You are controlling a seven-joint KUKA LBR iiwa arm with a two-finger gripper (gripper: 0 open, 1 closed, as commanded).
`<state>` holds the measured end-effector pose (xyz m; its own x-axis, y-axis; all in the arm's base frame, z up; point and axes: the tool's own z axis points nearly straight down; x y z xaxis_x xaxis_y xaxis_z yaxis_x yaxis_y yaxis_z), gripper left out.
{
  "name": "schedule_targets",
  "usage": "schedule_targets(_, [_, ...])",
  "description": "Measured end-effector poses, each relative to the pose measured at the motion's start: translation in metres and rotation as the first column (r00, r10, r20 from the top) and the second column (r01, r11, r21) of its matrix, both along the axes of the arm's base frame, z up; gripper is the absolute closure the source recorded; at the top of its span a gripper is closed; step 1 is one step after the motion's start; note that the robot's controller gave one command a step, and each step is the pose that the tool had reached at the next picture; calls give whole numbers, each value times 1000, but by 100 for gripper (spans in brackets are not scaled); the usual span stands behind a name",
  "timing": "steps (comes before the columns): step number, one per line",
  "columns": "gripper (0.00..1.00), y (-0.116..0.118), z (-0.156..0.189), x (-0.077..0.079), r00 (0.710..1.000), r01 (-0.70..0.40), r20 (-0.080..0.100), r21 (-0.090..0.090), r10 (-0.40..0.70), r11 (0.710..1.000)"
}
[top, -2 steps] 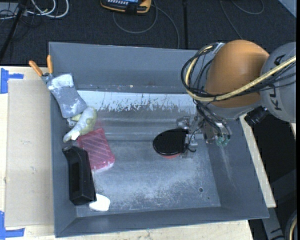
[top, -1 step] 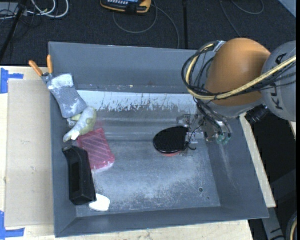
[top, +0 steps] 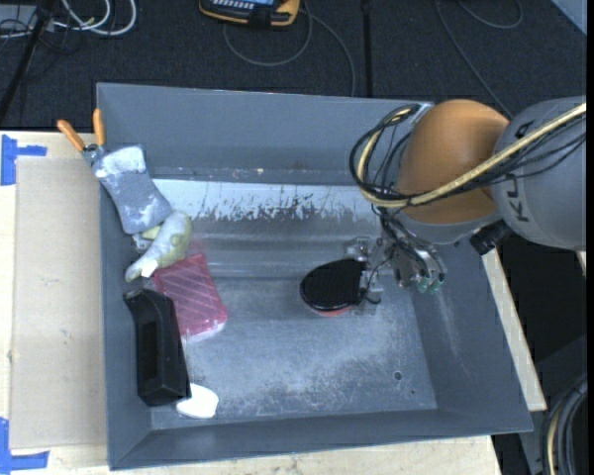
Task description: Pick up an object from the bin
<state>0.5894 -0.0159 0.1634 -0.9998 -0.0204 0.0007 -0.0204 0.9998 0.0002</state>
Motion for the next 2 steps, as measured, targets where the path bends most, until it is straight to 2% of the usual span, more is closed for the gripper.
schedule_targets(1, [0,-7,-75,25,1000,6,0,0,-6,1000])
schedule_targets(2, [0,-11,-103,30,1000,5,-3,2,-5,1000])
